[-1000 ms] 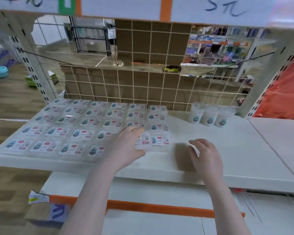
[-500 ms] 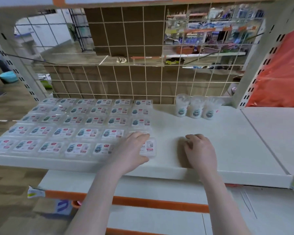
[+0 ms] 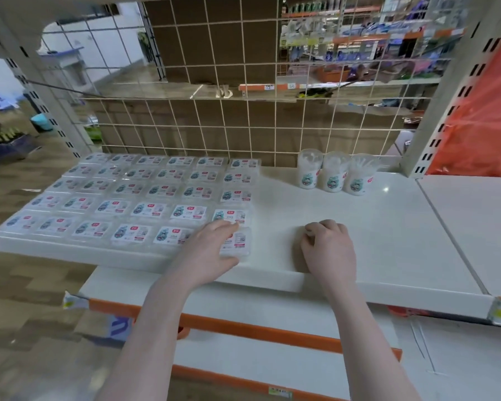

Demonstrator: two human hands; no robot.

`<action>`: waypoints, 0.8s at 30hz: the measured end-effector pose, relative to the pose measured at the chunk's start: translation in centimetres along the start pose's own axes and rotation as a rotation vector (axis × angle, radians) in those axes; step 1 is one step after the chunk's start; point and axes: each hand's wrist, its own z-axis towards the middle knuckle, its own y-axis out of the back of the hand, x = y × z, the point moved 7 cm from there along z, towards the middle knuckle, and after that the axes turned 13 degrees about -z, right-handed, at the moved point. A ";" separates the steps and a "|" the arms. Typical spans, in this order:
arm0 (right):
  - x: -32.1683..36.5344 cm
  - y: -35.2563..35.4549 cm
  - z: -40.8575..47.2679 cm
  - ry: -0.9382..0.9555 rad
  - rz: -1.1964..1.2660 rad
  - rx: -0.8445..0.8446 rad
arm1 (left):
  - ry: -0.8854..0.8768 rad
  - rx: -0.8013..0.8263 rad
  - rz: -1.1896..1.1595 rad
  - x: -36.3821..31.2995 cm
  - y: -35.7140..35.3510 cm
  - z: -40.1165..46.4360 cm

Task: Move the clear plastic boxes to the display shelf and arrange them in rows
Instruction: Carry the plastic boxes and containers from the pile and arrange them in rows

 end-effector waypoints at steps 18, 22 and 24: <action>0.2 0.8 -1.2 -0.093 -0.073 0.054 | -0.070 -0.076 0.016 1.0 -1.3 0.9; 0.5 1.1 -2.2 -0.158 -0.101 0.043 | -0.106 -0.057 -0.021 1.6 -1.0 0.8; 0.6 1.5 -3.2 -0.189 -0.111 0.024 | -0.122 -0.055 -0.052 2.1 -0.8 0.8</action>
